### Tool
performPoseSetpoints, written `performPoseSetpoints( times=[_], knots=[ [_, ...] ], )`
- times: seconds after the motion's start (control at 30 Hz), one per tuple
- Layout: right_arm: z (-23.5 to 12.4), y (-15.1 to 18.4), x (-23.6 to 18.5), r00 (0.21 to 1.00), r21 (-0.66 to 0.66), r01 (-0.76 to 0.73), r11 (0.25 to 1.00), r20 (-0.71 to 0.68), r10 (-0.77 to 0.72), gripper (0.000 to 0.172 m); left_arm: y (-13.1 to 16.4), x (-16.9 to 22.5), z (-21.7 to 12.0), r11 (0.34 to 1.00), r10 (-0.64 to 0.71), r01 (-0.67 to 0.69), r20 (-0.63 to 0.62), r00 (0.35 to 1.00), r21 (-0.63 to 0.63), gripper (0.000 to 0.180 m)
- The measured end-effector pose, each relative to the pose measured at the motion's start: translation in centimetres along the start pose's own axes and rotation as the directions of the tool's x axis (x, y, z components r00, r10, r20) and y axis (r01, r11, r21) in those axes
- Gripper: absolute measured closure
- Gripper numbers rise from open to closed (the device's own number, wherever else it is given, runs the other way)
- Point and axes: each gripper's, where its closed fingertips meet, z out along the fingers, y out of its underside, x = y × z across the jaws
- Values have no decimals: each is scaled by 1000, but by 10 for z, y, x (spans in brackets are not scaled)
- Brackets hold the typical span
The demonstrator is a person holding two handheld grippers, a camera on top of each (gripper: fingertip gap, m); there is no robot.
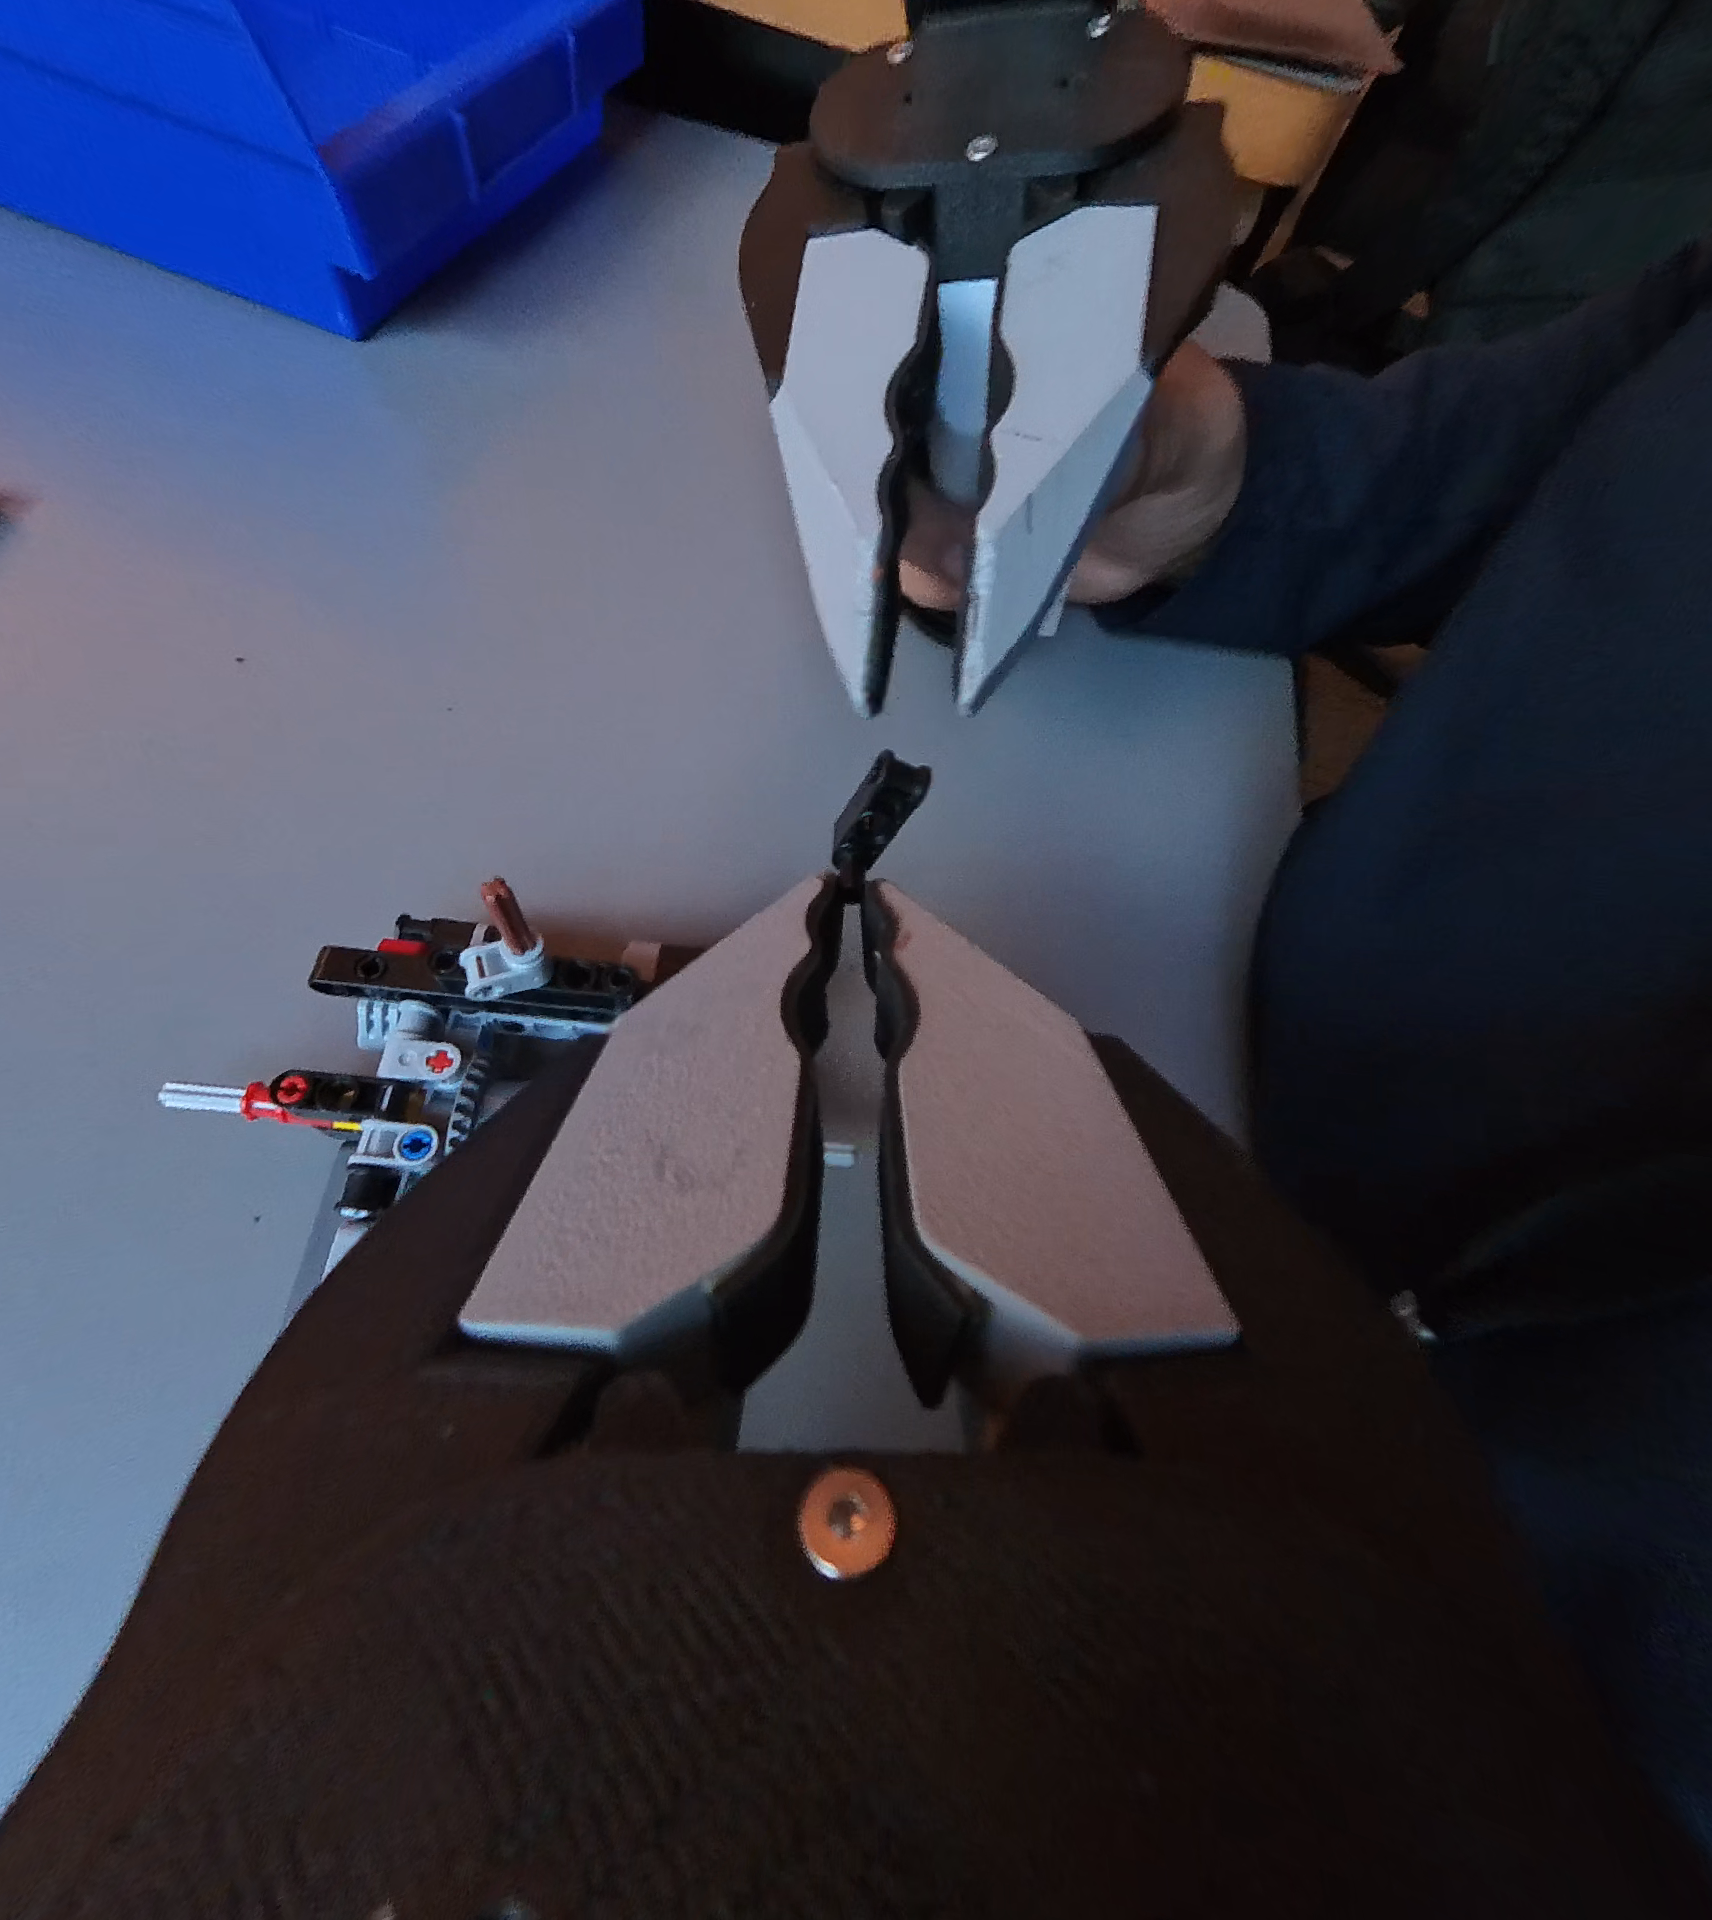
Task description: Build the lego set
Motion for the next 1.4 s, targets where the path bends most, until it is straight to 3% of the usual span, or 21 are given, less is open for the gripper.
performPoseSetpoints(
  times=[0.57, 0.97, 1.4],
  knots=[
    [12, 10, -14, 996, -79, 84, 993, 45, -81, 163, 2, 14, 6, 998, 48, -46, 27, 999, -46, 179],
    [7, 7, -13, 994, -58, 108, 992, 15, -108, 170, 3, 15, 5, 998, 45, -43, 35, 998, -48, 179],
    [2, 6, -11, 998, -41, 64, 997, 11, -64, 167, -2, 12, 9, 995, 81, -76, 61, 995, -68, 179]
  ],
)
